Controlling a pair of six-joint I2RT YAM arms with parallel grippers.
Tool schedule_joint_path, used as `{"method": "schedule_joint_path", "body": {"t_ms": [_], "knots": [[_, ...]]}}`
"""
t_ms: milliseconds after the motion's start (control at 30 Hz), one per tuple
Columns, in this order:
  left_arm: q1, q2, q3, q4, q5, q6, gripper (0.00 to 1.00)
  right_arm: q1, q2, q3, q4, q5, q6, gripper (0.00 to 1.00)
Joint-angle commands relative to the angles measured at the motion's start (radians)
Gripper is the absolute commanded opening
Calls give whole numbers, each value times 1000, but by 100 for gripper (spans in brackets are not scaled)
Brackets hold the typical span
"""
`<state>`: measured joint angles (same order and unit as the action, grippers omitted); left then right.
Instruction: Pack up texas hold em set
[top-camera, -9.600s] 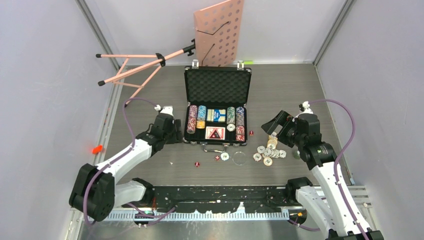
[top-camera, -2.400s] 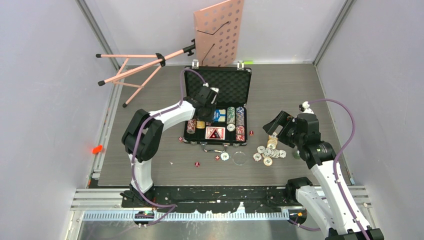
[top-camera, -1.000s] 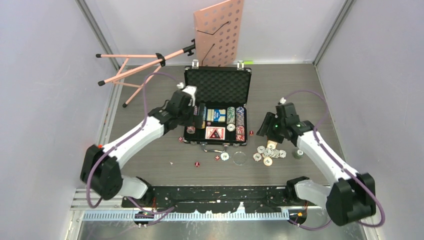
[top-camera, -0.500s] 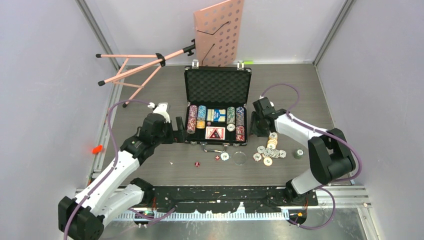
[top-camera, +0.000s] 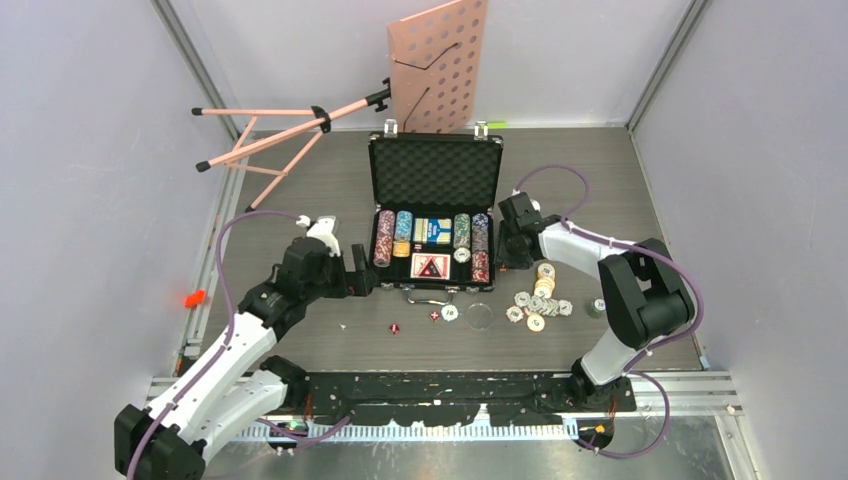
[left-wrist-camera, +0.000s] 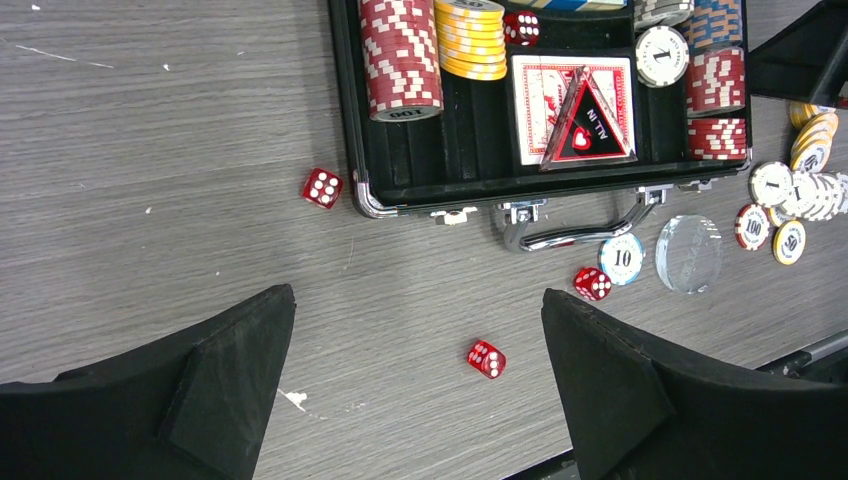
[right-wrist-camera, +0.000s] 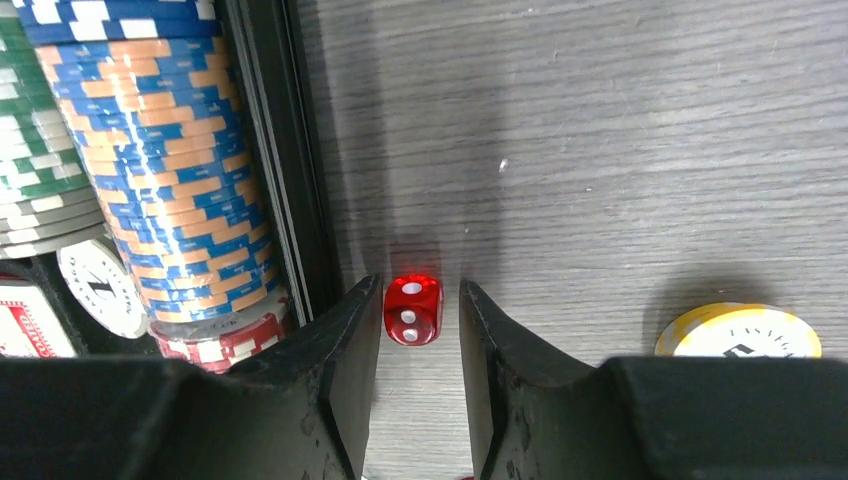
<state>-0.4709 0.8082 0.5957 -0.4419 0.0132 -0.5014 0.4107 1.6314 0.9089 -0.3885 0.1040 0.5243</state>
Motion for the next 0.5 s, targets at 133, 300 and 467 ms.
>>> {"method": "schedule_joint_path", "body": {"t_ms": [133,300,467], "knots": [[5,-14,12,13,17,16,97,10,15,64,1,68,-35,38],[5,-9,25,10,17,24,97,18,-6,62,-16,86,-43,34],[5,-11,40,-4,12,29,97,20,-18,59,-37,77,-33,33]]}}
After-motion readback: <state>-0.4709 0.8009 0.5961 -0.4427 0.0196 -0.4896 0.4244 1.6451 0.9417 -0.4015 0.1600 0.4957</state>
